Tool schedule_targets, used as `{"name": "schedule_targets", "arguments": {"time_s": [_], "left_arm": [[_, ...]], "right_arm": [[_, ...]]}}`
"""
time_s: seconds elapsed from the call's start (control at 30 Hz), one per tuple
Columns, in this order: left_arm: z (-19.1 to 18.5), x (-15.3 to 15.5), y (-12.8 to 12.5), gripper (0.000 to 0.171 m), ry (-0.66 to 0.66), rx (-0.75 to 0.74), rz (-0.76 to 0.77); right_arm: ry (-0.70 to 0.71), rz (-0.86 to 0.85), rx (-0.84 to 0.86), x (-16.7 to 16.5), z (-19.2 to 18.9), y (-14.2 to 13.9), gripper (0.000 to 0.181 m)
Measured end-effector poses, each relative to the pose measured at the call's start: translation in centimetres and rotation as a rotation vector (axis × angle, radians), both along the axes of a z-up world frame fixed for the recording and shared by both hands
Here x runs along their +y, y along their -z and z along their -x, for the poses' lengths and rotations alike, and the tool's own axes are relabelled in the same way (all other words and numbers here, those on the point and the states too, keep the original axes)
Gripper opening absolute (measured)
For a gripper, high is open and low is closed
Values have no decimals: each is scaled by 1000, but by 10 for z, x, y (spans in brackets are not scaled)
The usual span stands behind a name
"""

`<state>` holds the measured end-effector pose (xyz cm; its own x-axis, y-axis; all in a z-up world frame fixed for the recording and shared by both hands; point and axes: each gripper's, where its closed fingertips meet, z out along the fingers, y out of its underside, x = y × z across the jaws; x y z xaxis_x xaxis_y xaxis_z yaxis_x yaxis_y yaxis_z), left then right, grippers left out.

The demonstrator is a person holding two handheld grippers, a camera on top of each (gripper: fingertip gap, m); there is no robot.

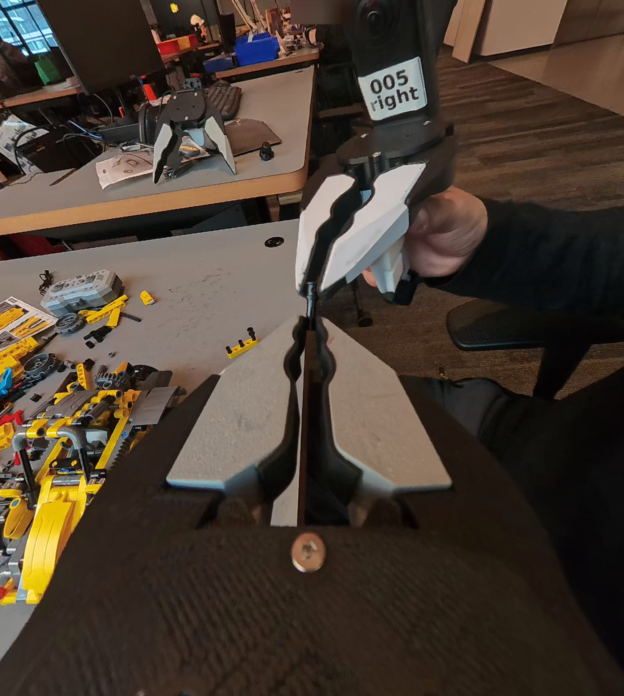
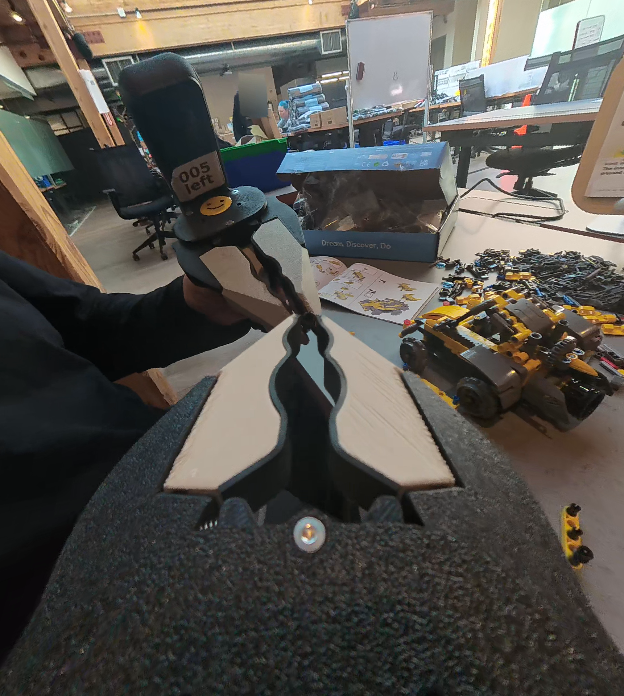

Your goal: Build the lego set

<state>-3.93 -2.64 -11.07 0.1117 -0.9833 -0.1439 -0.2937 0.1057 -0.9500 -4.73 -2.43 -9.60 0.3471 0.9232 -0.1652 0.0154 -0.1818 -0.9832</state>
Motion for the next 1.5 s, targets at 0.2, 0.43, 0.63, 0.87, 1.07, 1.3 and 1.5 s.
{"name": "schedule_targets", "arguments": {"time_s": [0.2,0.43,0.63,0.87,1.07,1.3,1.5], "left_arm": [[-1,-1,2,1,14,3,30],[1,10,14,2,-39,51,40],[24,56,82,17,-202,369,0],[17,69,125,29,-144,432,129],[11,74,147,27,-109,521,192],[4,71,150,19,-86,508,242],[4,75,150,6,-85,481,259]], "right_arm": [[-8,32,13,2,2,4,11],[12,66,-46,9,2,17,7],[161,190,-284,50,-15,82,7],[189,241,-457,71,-20,128,6],[173,246,-518,71,-22,138,7],[164,229,-562,68,-21,144,7],[170,207,-611,70,-21,146,6]]}}
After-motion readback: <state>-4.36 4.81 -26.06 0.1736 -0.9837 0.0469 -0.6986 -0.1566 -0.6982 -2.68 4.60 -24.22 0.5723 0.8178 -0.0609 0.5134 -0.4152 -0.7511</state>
